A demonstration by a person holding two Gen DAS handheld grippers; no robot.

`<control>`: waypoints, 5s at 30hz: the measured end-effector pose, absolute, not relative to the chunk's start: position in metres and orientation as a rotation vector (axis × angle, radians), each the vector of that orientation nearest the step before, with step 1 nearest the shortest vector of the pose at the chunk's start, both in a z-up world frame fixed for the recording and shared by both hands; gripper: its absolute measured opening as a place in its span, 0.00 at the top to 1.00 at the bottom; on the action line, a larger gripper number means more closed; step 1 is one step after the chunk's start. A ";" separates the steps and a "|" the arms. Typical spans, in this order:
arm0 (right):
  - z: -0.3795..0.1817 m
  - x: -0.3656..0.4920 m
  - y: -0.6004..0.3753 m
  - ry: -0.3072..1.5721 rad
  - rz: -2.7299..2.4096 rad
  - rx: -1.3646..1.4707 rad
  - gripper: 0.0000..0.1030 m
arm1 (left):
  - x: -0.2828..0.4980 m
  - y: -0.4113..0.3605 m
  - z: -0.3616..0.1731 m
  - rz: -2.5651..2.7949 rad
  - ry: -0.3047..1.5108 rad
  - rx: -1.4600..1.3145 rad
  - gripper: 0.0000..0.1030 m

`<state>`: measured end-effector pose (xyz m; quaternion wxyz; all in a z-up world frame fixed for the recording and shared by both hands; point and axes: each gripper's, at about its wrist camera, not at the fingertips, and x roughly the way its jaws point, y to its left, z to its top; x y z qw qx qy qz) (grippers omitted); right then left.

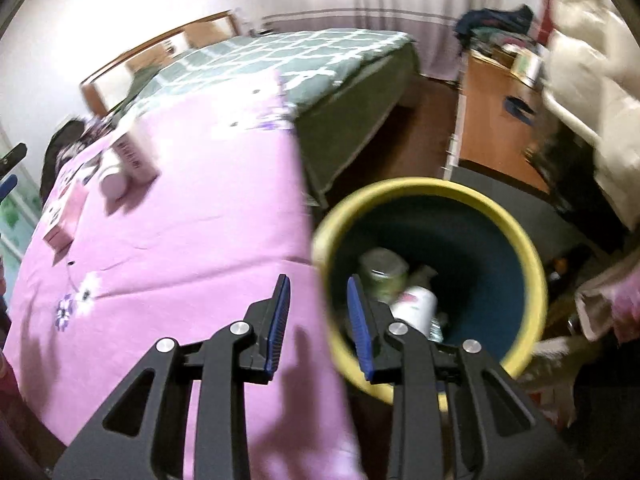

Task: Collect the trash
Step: 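Reach the right tool to the pink strawberry milk carton and grasp it, then carry the milk carton over the bin and open the right tool, then reach the left tool to the white pill bottle and grasp it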

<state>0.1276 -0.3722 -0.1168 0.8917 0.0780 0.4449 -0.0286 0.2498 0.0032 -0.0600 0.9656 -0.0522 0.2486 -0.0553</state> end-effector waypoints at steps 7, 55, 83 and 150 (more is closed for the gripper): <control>-0.106 0.174 -0.290 0.922 0.098 0.109 0.72 | 0.263 0.102 -0.082 0.106 0.487 -0.133 0.05; -0.047 0.194 -0.150 0.799 0.385 0.039 0.53 | 0.267 0.130 -0.117 0.217 0.559 -0.256 0.05; -0.056 0.116 -0.422 0.881 -0.282 0.234 0.48 | 0.268 0.088 -0.117 0.040 0.566 -0.141 0.05; -0.064 0.082 -0.428 0.849 -0.143 0.188 0.38 | 0.257 -0.165 -0.090 -0.748 0.734 0.360 0.13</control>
